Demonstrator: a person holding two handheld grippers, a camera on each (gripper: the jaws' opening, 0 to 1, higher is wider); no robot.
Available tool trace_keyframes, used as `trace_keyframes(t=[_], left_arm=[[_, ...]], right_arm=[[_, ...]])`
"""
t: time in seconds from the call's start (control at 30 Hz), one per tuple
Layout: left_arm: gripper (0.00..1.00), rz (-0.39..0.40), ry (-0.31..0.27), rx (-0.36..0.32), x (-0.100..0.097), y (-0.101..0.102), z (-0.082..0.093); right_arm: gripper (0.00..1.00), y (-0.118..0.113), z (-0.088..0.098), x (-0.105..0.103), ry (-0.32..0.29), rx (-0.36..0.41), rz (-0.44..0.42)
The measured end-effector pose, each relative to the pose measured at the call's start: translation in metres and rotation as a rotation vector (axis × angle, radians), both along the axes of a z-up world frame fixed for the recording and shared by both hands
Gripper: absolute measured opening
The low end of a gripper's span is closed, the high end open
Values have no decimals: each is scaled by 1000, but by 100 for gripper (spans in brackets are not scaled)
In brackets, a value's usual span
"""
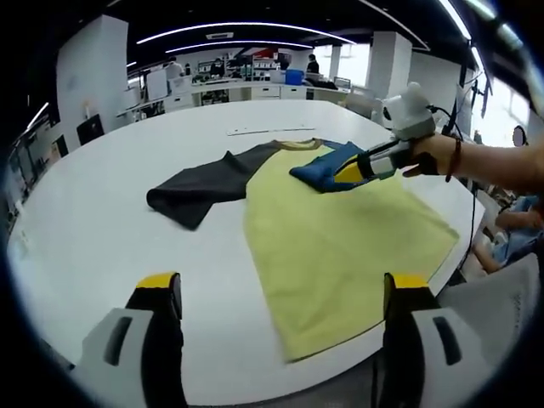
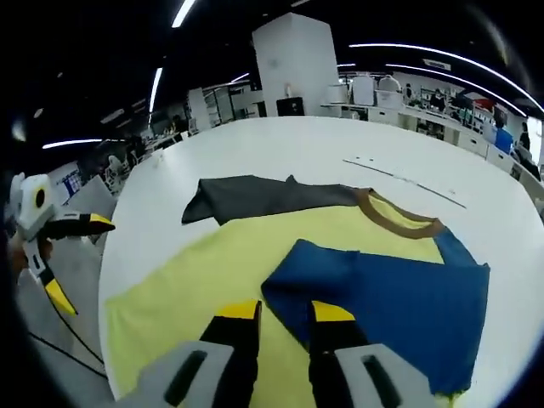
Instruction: Fold the garment on the visible template until the final outline fits inside the template.
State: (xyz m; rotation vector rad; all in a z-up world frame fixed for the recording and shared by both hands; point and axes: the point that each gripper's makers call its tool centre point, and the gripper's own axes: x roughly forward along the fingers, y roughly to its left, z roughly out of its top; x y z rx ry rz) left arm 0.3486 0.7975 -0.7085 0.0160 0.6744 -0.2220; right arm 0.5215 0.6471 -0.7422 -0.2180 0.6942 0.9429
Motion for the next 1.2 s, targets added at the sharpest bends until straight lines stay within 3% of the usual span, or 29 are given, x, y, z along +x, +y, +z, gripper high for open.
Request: trace_keyframes(t=[0.17, 0.37, 0.57, 0.9, 1.0, 1.2], left_arm=[[96, -8, 2, 0, 0, -1, 0], [95, -6, 2, 0, 1, 1, 0], [95, 0, -5, 10, 0, 5, 3], [94, 15, -2, 4, -2, 5, 0], [94, 21, -1, 2, -2, 7, 0], [94, 33, -10, -5, -3, 9, 1]], right_arm=[[19, -10, -3, 13, -31, -22, 11], [19, 0, -9, 22, -75, -20, 83], [20, 9, -11, 26, -72, 15, 120], [18, 59, 24, -6, -63, 142, 264], [18, 76, 25, -21, -52, 143, 330], [19, 92, 13, -37, -17, 119, 377]])
